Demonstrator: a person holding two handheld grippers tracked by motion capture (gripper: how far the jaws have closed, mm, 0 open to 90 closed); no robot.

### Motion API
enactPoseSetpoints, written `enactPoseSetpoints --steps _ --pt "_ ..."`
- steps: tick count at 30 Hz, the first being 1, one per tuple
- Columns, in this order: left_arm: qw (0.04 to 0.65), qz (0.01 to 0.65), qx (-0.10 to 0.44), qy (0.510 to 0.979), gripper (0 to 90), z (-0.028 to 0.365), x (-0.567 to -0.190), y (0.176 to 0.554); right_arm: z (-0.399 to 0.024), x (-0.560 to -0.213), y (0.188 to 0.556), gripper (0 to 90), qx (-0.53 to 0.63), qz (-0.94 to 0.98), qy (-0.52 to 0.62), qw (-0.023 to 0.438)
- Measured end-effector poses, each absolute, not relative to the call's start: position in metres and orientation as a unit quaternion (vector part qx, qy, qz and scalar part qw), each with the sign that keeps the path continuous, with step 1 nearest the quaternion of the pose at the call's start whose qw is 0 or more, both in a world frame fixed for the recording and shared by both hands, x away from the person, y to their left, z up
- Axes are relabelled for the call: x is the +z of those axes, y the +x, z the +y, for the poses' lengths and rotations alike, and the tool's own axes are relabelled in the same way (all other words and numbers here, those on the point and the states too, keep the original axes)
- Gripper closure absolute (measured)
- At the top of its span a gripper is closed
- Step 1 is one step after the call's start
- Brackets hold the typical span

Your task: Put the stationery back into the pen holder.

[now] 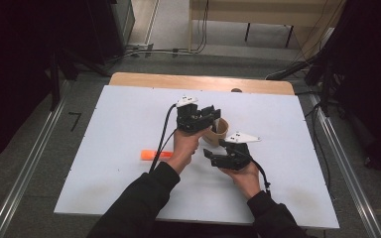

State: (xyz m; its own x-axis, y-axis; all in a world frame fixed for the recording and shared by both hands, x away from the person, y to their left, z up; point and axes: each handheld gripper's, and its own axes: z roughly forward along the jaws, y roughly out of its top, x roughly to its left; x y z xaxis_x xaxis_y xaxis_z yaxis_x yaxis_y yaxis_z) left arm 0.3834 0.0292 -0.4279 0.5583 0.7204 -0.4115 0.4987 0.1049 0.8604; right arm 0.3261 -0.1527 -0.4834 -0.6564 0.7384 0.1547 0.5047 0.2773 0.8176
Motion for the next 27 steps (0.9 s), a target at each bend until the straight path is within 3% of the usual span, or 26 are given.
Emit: enactPoseSetpoints --steps 11,27 --pt "0.572 0.473 0.104 0.662 29.0 0.034 -0.421 0.376 -0.152 -0.485 0.326 24.8 0.454 0.789 0.394 0.129" --pt "0.582 0.478 0.107 0.649 24.3 0.068 -0.415 0.347 -0.150 -0.484 0.325 24.7 0.460 0.787 0.390 0.131"
